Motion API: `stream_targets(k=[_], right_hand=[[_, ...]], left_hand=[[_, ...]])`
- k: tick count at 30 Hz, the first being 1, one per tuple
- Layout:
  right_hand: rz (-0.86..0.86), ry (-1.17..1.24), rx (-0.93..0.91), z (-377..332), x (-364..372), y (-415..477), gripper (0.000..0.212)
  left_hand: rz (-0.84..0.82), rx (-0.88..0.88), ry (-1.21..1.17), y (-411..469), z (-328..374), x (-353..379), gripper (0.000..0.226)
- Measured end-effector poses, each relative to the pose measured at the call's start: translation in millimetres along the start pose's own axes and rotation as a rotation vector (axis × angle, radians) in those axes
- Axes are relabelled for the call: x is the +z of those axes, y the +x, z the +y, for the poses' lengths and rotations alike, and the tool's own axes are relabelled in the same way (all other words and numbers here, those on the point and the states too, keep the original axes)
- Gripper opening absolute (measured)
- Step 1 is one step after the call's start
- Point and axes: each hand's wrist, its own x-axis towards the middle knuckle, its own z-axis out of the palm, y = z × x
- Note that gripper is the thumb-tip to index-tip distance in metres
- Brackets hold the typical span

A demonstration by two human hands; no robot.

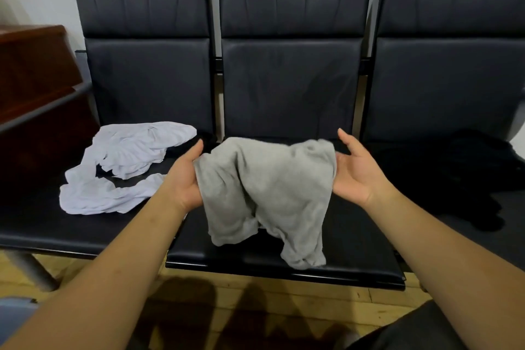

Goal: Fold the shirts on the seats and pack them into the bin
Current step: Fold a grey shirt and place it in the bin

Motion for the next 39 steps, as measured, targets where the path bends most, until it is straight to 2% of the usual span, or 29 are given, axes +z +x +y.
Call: stream_targets(k=[3, 7, 10, 13, 15, 17, 19, 22, 23, 24, 26, 27, 30, 34, 39], right_hand=[[0.047, -0.001, 0.094, 16.0, -3.9, 0.1, 0.068], [0.140, -0.060, 0.083, 23.2, -5.7, 1.8, 0.039], [0.300, -0.127, 0.181, 26.0, -21.9, 1.3, 0.043], [0.394, -0.192, 0.295, 27.4, -39.5, -5.3, 0.032], [0.364, -0.249, 0.309, 27.0, -42.8, -10.2, 0.044], [0.301, -0.262, 0.274, 27.6, -45.3, -12.4, 0.056], [0.238, -0.242, 0.235, 26.4, -43.0, -14.8, 0.060], [0.115, -0.169, 0.187, 23.7, -43.6, -16.1, 0.058], [0.081, -0.162, 0.191, 24.2, -43.3, -15.8, 0.055], [0.059, -0.172, 0.209, 25.8, -42.0, -13.7, 0.054], [0.069, -0.212, 0.257, 31.8, -37.6, -9.5, 0.060], [0.092, -0.240, 0.278, 35.2, -36.0, -7.0, 0.060], [0.213, -0.310, 0.317, 44.9, -37.1, -0.8, 0.040], [0.276, -0.333, 0.269, 41.5, -46.6, 2.6, 0.027], [0.254, -0.298, 0.232, 33.6, -53.6, 2.4, 0.032]], left_hand=[[0.019, 0.040, 0.130, 0.0, -4.3, -4.0, 0.042], [0.013, 0.068, 0.159, -5.1, -7.2, -15.3, 0.050], [0.124, 0.006, 0.072, -5.0, -11.2, -30.0, 0.049], [0.257, -0.071, 0.115, -6.5, -18.4, -48.4, 0.036], [0.274, -0.117, 0.167, -10.4, -23.8, -54.9, 0.031], [0.231, -0.124, 0.161, -15.1, -26.0, -54.7, 0.029], [0.175, -0.097, 0.131, -18.5, -24.5, -53.2, 0.032], [0.061, -0.076, 0.095, -17.0, -20.3, -62.8, 0.074], [0.043, -0.078, 0.082, -16.4, -19.7, -64.4, 0.081], [0.029, -0.081, 0.081, -15.1, -20.0, -64.8, 0.075], [0.050, -0.099, 0.120, -14.6, -25.2, -58.8, 0.048], [0.068, -0.120, 0.147, -14.9, -29.8, -53.7, 0.045], [0.153, -0.190, 0.196, -11.6, -43.7, -47.1, 0.048], [0.251, -0.221, 0.245, -5.4, -44.3, -53.7, 0.029], [0.234, -0.120, 0.247, 2.0, -30.8, -53.9, 0.032]])
